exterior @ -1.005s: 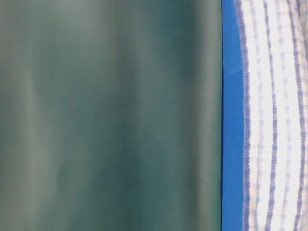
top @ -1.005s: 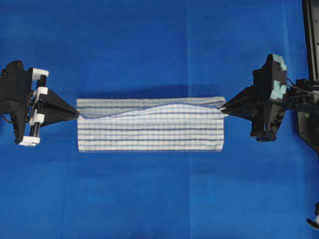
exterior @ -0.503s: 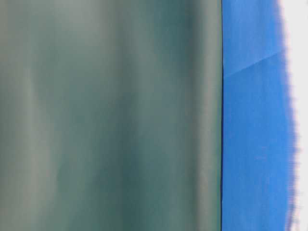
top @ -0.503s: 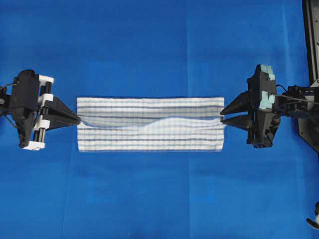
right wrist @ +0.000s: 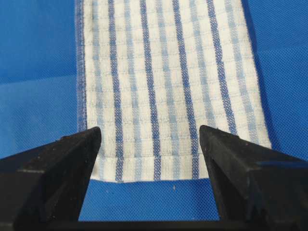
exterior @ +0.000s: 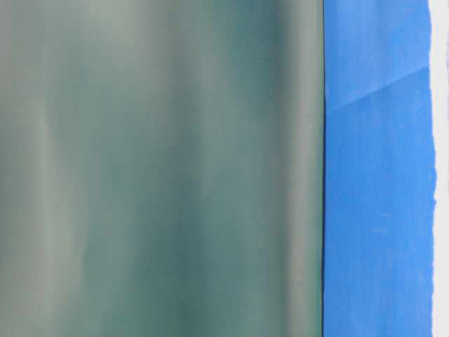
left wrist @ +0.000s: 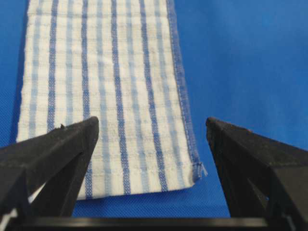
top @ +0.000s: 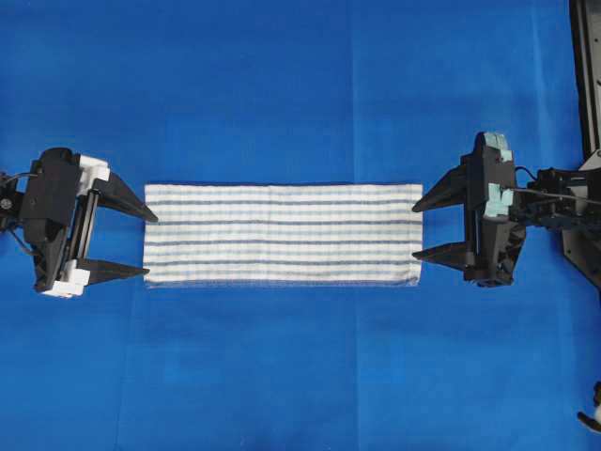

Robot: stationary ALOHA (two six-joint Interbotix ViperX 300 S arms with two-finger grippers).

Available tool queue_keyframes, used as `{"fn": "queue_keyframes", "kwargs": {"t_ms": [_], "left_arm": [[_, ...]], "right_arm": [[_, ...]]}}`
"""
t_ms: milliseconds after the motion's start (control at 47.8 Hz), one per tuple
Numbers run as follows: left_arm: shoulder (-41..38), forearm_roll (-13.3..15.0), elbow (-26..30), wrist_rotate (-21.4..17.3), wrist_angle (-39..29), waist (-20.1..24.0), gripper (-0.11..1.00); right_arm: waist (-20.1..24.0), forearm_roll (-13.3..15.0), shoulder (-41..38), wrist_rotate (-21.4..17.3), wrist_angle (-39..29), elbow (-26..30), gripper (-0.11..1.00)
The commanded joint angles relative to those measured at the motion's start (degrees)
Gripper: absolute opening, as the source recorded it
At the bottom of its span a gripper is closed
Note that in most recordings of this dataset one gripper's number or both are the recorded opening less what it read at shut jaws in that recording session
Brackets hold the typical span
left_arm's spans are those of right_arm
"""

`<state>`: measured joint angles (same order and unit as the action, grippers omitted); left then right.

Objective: Fold the blue towel.
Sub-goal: 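Open both grippers and release the folded edge, then grasp the folded strip's left and right ends with both grippers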

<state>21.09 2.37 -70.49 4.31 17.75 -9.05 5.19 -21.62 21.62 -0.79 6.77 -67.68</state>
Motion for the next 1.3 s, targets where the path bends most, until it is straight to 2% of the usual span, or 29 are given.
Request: {"fn": "queue_keyframes", "kwargs": {"t_ms": [0,168,419,628,1005,1131,1277], "left_arm": [[0.62,0.09,0.88,-0.18,0.26,0.0,0.87],[0.88,0.09,1.67,-0.18,0.18,3.87,0.85],[0.53,-0.18,5.71,-1.49,-1.76,12.04,0.83],[-1.93,-0.18,7.47,-4.66,-6.24,13.1,0.83],[-13.54,-0.18,8.09,-4.92,-4.83,17.75,0.81],[-16.79,-0.09,8.35,-4.92,-2.81,17.84,0.75],[-19.51,0.0,8.61,-4.39,-2.2,17.84,0.61]], "right_arm": [[0.18,0.18,0.44,0.09,0.97,1.23,0.86],[-1.23,0.26,0.44,0.53,2.81,1.32,0.86],[-6.86,0.26,0.26,2.72,4.13,2.2,0.86],[-9.4,0.35,-0.88,3.16,4.22,2.72,0.86],[-10.55,0.44,-12.66,3.52,9.93,3.25,0.85],[-10.63,-0.18,-15.91,3.43,10.99,3.52,0.85],[-10.63,-0.35,-17.49,3.43,11.07,3.69,0.79]]}}
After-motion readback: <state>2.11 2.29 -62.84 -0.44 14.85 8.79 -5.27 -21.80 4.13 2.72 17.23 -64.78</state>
